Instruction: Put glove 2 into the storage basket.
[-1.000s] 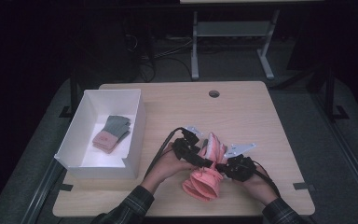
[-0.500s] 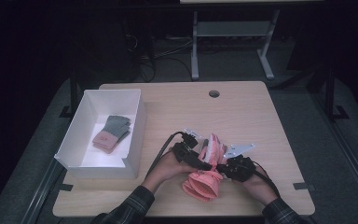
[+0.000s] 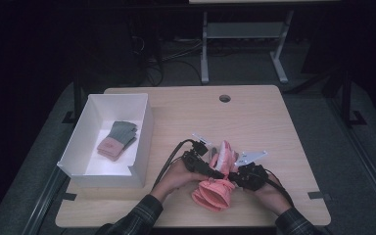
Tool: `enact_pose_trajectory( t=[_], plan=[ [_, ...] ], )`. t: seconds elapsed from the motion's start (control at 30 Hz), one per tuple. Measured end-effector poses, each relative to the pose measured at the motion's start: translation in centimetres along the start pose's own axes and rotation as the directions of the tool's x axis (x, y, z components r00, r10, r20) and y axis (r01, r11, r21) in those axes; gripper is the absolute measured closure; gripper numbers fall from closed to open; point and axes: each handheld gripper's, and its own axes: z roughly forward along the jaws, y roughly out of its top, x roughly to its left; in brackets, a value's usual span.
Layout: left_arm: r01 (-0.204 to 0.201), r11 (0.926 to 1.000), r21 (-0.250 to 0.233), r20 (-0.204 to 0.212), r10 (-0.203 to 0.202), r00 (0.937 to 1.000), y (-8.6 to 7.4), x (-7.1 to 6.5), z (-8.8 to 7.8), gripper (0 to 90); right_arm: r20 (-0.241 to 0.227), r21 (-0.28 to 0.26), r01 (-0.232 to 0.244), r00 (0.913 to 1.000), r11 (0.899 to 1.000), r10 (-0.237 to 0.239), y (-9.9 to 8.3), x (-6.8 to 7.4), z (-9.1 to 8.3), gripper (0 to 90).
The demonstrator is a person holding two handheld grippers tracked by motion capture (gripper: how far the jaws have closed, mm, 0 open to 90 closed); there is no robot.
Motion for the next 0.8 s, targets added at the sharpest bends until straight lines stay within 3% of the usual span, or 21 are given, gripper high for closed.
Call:
enact_pose_trajectory(
  t=[0.17,0.27,0.37,0.53,0.8],
  plan=[
    [0.017,0.9998,-0.008,0.026,-0.017,0.9995,-0.1,0.4,-0.3,42.3,-0.002,-0.007,-0.004,1.0,1.0,0.004,0.0,0.0,0.0,90.0],
    [0.009,0.9997,-0.025,0.015,-0.009,0.9998,-0.3,0.1,-0.5,50.6,-0.004,-0.005,0.003,1.0,1.0,-0.003,-0.1,-0.2,0.0,90.0],
    [0.01,0.9992,-0.038,0.024,-0.01,0.9997,-0.4,0.1,-0.6,54.8,-0.037,-0.02,-0.014,0.9992,1.0,0.013,-0.3,-0.6,-0.4,90.0],
    [0.007,0.9989,-0.047,0.031,-0.005,0.9995,-0.3,-0.1,-0.8,56.6,-0.082,-0.042,-0.045,0.9958,0.998,0.041,-0.6,-1.1,-1.4,84.4],
    [-0.002,0.9983,-0.058,0.046,0.005,0.9989,-0.1,-0.7,-1.6,57.2,-0.062,-0.128,-0.084,0.9951,0.988,0.076,-1.9,-1.7,-4.5,71.7]
  ],
)
